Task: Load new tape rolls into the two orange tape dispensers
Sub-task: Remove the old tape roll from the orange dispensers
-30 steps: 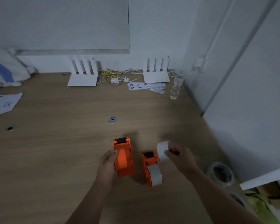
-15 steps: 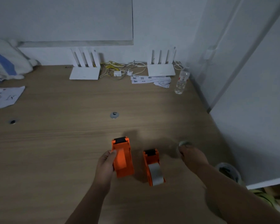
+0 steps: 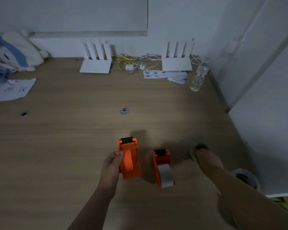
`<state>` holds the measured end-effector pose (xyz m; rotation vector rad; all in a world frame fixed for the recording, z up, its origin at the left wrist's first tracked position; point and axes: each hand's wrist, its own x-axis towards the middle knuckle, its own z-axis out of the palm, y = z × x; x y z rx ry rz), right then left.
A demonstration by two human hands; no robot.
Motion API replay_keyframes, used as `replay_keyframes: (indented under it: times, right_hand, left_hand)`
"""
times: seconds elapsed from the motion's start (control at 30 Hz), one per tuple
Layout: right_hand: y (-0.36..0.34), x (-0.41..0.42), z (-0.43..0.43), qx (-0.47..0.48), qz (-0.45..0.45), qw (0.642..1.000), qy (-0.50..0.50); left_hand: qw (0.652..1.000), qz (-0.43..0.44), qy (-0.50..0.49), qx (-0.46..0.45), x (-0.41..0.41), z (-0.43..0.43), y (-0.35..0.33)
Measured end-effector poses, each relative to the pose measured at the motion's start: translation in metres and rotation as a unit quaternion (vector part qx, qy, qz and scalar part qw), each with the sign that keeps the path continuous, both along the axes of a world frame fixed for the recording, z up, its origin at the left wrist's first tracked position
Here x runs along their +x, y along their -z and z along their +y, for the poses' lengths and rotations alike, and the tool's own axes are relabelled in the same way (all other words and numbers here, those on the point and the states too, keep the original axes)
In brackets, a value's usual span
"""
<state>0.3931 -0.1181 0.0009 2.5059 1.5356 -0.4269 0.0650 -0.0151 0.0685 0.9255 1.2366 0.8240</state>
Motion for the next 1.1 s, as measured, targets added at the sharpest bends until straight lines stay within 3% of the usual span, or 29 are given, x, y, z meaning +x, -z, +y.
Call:
replay_keyframes:
  times: [0.17,0.33,0.43,0.6,0.73,0.87,1.1]
  right_hand:
    - [-0.002,0.001,0.001,-0.008,0.024,0.999,0.026]
    - [-0.022,-0.022,0.016,0.051,0.018,0.998,0.039]
    - [-0.043,-0.062,0.034,0.111,0.104,0.988,0.027]
    - [-0.049,-0.152,0.054,0.14,0.321,0.935,0.054]
    - [-0.044,-0.199,0.058,0.082,0.346,0.925,0.134]
    - [-0.033,-0.215,0.048,0.157,0.373,0.884,0.234]
    - [-0.028,-0.223,0.037,0.139,0.502,0.792,0.318]
  left_hand:
    - [1.0,0.002,-0.01,0.001,0.001,0.0,-0.001]
    - [1.0,-0.009,-0.012,0.011,0.0,0.001,-0.007]
    - [0.999,-0.026,-0.014,0.015,0.002,0.001,-0.01]
    - [0.999,-0.047,-0.016,0.012,0.003,0.001,-0.014]
    - [0.998,-0.052,-0.017,0.012,0.001,0.003,-0.016]
    - [0.998,-0.056,-0.019,0.01,0.0,0.001,-0.019]
    - [0.997,0.008,0.03,0.064,-0.009,-0.004,0.002]
